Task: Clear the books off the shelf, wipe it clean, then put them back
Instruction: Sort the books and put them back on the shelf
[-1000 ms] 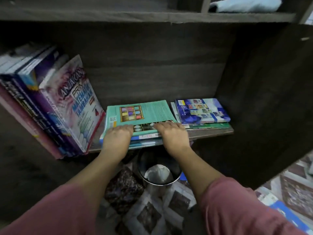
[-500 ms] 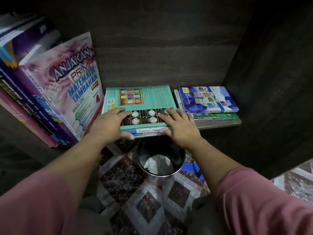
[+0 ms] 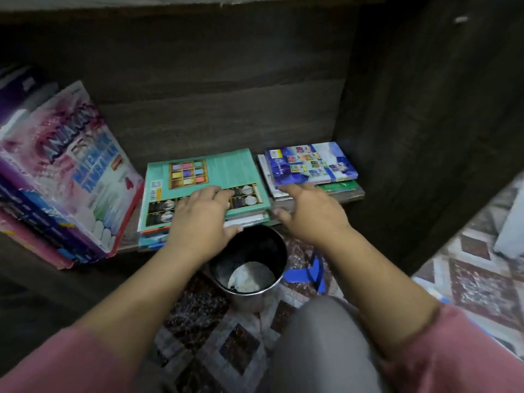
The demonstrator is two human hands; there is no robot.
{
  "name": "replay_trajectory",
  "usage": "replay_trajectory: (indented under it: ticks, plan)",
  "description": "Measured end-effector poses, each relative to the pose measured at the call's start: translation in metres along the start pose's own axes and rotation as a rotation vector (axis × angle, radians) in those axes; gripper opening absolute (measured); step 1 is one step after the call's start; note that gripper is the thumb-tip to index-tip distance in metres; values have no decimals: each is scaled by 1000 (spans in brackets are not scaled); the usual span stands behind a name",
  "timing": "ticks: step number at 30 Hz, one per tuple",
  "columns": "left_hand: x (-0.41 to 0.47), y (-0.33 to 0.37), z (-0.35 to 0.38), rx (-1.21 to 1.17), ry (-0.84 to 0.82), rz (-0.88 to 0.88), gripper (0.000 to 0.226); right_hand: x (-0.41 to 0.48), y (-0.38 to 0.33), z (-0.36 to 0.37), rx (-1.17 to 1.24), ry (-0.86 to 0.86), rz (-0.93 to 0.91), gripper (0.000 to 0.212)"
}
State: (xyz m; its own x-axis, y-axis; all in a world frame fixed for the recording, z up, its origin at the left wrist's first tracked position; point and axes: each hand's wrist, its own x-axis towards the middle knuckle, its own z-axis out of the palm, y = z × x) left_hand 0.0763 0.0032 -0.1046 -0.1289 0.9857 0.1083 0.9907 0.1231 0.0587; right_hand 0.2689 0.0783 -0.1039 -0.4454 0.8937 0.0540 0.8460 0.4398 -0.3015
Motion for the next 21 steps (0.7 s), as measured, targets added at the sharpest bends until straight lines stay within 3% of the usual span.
replay_trajectory:
  ticks: [3, 8, 13, 18, 21]
  plan:
    - [-6, 72, -5, -53, 25, 164, 59, -60, 50, -15, -48, 18, 115, 49]
    - [-11, 207, 23, -192, -127, 460, 51, -157, 164, -19, 94, -79, 451, 41]
    - [-11, 317, 69, -155, -313, 602, 43, -232, 266, 13, 4, -439, 662, 51]
    - [-21, 359, 124, 12, -479, 755, 41, -264, 317, 73, 15, -549, 764, 54]
    - [-14, 353, 143, 124, -613, 782, 41, -269, 329, 113, 4, -517, 756, 62]
